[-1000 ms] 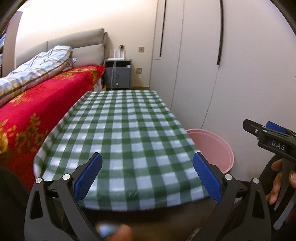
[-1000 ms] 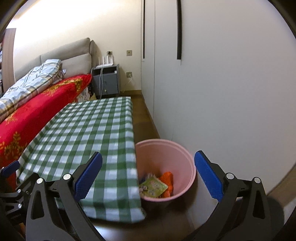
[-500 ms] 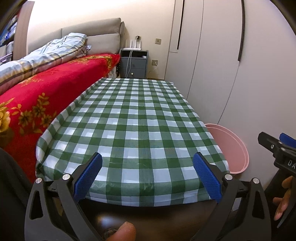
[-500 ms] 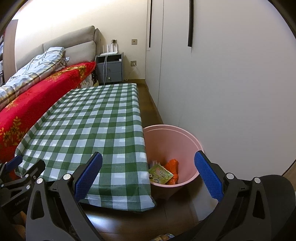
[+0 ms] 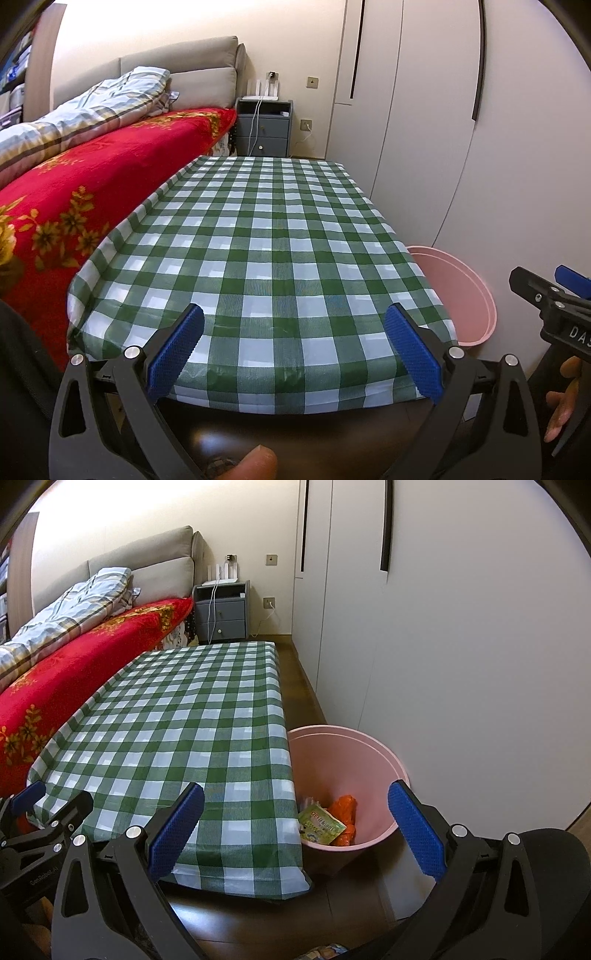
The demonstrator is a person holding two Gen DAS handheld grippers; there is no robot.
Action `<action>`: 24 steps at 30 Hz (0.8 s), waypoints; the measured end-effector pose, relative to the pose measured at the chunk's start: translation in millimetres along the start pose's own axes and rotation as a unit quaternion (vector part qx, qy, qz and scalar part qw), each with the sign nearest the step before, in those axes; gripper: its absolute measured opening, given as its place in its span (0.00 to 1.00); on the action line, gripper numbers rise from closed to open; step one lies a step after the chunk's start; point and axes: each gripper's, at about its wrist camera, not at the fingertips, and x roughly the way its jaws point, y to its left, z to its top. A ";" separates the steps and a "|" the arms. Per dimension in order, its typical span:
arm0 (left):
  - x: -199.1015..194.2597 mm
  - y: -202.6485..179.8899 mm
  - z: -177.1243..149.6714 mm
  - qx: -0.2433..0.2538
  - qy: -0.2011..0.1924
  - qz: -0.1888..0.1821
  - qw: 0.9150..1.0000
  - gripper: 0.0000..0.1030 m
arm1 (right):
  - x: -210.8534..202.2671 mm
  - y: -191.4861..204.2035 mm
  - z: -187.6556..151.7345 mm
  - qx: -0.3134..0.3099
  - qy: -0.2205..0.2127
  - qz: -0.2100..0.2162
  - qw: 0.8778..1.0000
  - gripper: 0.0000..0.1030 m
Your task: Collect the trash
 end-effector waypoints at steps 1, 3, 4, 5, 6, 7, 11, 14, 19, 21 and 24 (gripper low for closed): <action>0.2 -0.3 0.0 0.000 0.000 0.001 1.000 0.92 | 0.3 0.4 -0.1 0.000 0.000 0.000 1.000 0.95; 0.1 -0.3 0.0 0.000 0.000 0.001 1.000 0.92 | 0.0 -0.1 0.0 0.000 0.000 0.000 1.000 0.95; 0.2 -0.3 -0.1 0.000 0.000 0.001 1.000 0.92 | 0.0 -0.2 0.0 -0.001 0.000 0.000 1.000 0.95; 0.2 -0.3 -0.1 0.000 0.000 0.000 1.000 0.92 | 0.4 -0.4 0.0 -0.001 0.000 0.000 1.000 0.95; 0.3 -0.3 0.3 0.000 0.000 0.000 1.000 0.92 | 1.2 -1.1 -0.3 -0.001 0.000 0.000 1.000 0.95; 0.1 -0.5 0.2 0.001 0.000 -0.001 1.000 0.92 | 1.1 -1.1 -0.2 -0.001 0.000 0.000 1.000 0.95; -0.6 -2.5 1.6 0.002 -0.001 -0.003 1.000 0.92 | 1.2 -1.0 -0.2 -0.001 0.000 -0.001 1.000 0.95; -0.7 -3.1 1.7 0.002 -0.002 -0.004 1.000 0.92 | 1.1 -1.1 -0.1 -0.001 0.000 0.000 1.000 0.95; -1.5 -3.0 1.9 0.002 -0.004 -0.006 1.000 0.92 | 0.9 -1.1 0.1 -0.001 0.000 -0.001 1.000 0.95; -1.5 -2.8 2.0 0.002 -0.004 -0.007 1.000 0.92 | 1.0 -1.2 0.1 -0.001 0.000 0.000 1.000 0.95; -1.5 -2.8 1.9 0.002 -0.003 -0.007 1.000 0.92 | 0.9 -1.1 0.2 -0.001 0.000 0.000 1.000 0.95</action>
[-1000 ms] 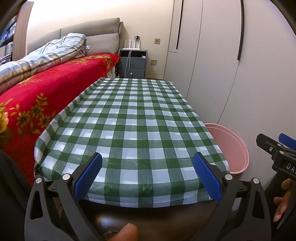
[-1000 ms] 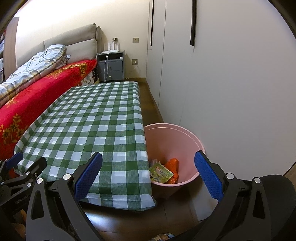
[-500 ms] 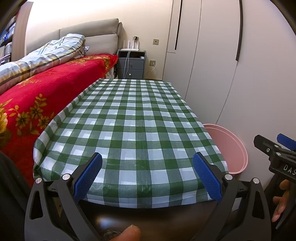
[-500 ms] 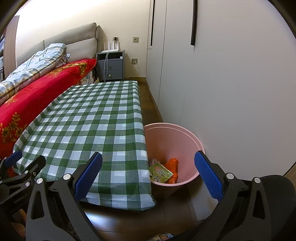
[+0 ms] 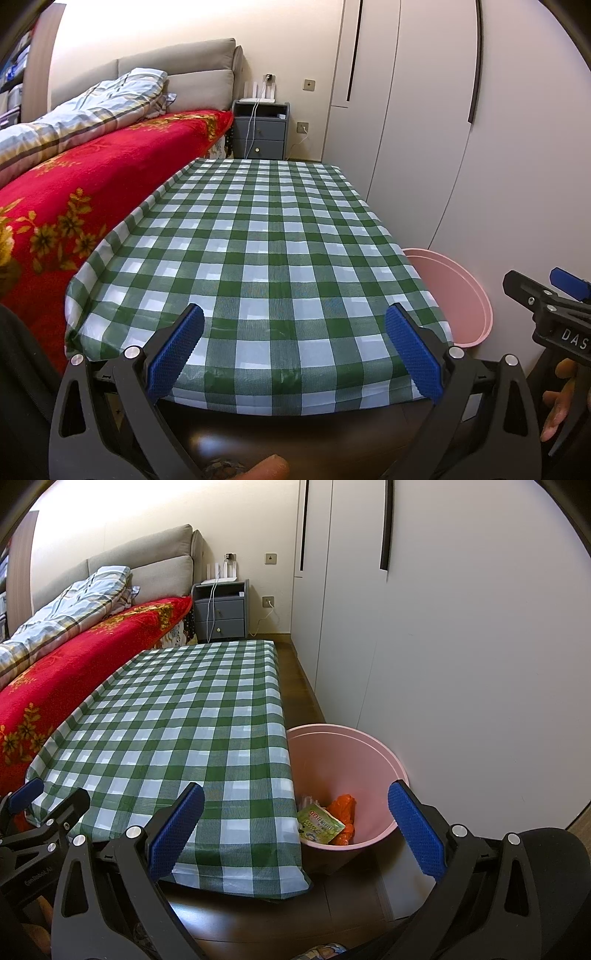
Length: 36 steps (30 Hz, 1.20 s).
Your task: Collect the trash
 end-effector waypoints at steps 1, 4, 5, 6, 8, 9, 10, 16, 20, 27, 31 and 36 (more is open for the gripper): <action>0.0 0.1 -0.1 0.001 0.000 0.000 1.000 0.92 | 0.2 0.1 -0.3 0.000 0.000 0.000 1.000 0.95; -0.2 0.3 -0.3 0.001 -0.001 -0.001 1.000 0.92 | 0.0 0.1 0.1 0.000 0.000 0.000 1.000 0.95; -0.3 0.1 -0.4 0.002 -0.001 -0.001 1.000 0.92 | 0.0 0.2 0.0 0.000 0.000 0.000 1.000 0.95; -0.3 0.1 -0.4 0.002 -0.001 -0.001 1.000 0.92 | 0.0 0.1 0.1 0.000 0.000 0.000 1.000 0.95; -0.3 0.3 -0.5 0.002 -0.001 -0.001 1.000 0.92 | -0.1 0.2 0.1 0.000 0.000 0.000 1.000 0.95; -0.3 0.1 -0.5 0.001 -0.001 -0.002 1.000 0.92 | -0.1 0.2 0.1 0.000 0.000 0.000 1.000 0.95; -0.3 -0.3 -0.4 0.002 -0.001 -0.002 1.000 0.92 | -0.2 0.2 0.2 0.000 0.000 0.000 1.000 0.95; 0.5 -2.1 -1.1 0.003 -0.001 -0.004 1.000 0.92 | -0.2 0.2 0.3 0.000 0.000 0.000 1.000 0.95; 0.5 -1.8 -1.2 0.003 -0.002 -0.005 1.000 0.92 | -0.2 0.3 0.4 -0.001 0.000 0.000 1.000 0.95; 0.3 -1.6 -0.7 0.001 -0.002 -0.008 1.000 0.92 | -0.3 0.6 0.4 -0.001 0.000 0.000 1.000 0.95; 0.3 -3.8 -0.2 0.004 -0.005 -0.012 1.000 0.92 | -0.4 0.7 0.6 -0.001 0.000 -0.001 1.000 0.95; 2.7 -4.8 1.1 0.001 -0.003 -0.005 1.000 0.92 | -0.5 0.8 0.8 -0.001 0.000 -0.001 1.000 0.95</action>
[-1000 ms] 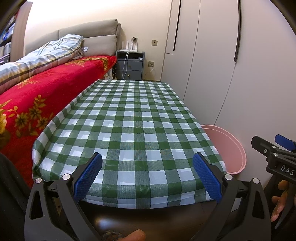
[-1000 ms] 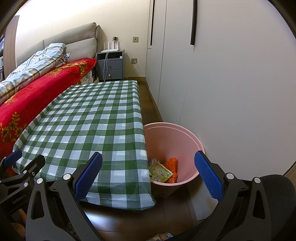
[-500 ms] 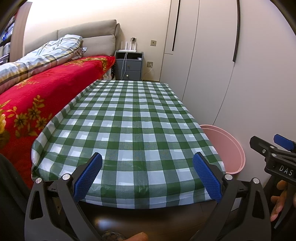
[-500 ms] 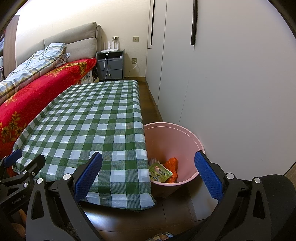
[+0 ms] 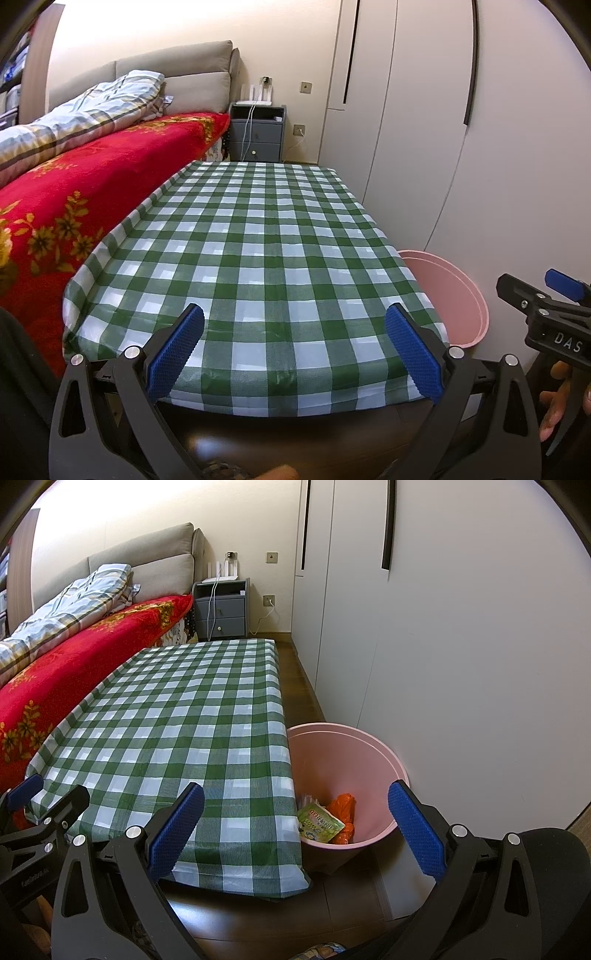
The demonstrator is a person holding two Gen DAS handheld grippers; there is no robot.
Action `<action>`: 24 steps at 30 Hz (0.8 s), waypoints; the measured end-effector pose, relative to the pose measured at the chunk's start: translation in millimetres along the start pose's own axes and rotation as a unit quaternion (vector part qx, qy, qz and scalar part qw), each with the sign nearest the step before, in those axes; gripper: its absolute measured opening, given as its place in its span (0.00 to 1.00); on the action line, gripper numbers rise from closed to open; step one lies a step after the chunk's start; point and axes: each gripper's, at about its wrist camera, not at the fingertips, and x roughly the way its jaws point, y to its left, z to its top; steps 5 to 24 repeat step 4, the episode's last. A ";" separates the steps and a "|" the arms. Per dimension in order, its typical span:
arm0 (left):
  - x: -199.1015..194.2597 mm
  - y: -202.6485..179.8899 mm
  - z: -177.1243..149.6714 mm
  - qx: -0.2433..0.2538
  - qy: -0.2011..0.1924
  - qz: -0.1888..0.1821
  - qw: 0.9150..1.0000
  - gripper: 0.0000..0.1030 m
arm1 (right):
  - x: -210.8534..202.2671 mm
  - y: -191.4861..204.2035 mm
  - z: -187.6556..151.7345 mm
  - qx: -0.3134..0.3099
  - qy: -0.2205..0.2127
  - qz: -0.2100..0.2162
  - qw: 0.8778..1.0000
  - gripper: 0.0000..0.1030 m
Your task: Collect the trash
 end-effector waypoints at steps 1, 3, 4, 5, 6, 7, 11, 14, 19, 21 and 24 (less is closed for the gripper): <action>0.4 -0.5 0.1 -0.001 0.001 0.001 1.000 0.92 | -0.1 -0.1 0.1 0.000 0.000 0.000 1.000 0.95; 0.5 -0.6 0.5 -0.002 0.001 0.002 1.000 0.92 | -0.1 0.0 0.0 0.001 0.000 0.000 1.000 0.95; -0.4 0.3 0.2 -0.001 0.001 0.001 1.000 0.92 | -0.2 0.0 0.3 0.000 0.000 0.000 1.000 0.95; -0.4 0.3 0.2 -0.001 0.001 0.001 1.000 0.92 | -0.2 0.0 0.3 0.000 0.000 0.000 1.000 0.95; -0.4 0.3 0.2 -0.001 0.001 0.001 1.000 0.92 | -0.2 0.0 0.3 0.000 0.000 0.000 1.000 0.95; -0.4 0.3 0.2 -0.001 0.001 0.001 1.000 0.92 | -0.2 0.0 0.3 0.000 0.000 0.000 1.000 0.95; -0.4 0.3 0.2 -0.001 0.001 0.001 1.000 0.92 | -0.2 0.0 0.3 0.000 0.000 0.000 1.000 0.95; -0.4 0.3 0.2 -0.001 0.001 0.001 1.000 0.92 | -0.2 0.0 0.3 0.000 0.000 0.000 1.000 0.95; -0.4 0.3 0.2 -0.001 0.001 0.001 1.000 0.92 | -0.2 0.0 0.3 0.000 0.000 0.000 1.000 0.95; -0.4 0.3 0.2 -0.001 0.001 0.001 1.000 0.92 | -0.2 0.0 0.3 0.000 0.000 0.000 1.000 0.95; -0.4 0.3 0.2 -0.001 0.001 0.001 1.000 0.92 | -0.2 0.0 0.3 0.000 0.000 0.000 1.000 0.95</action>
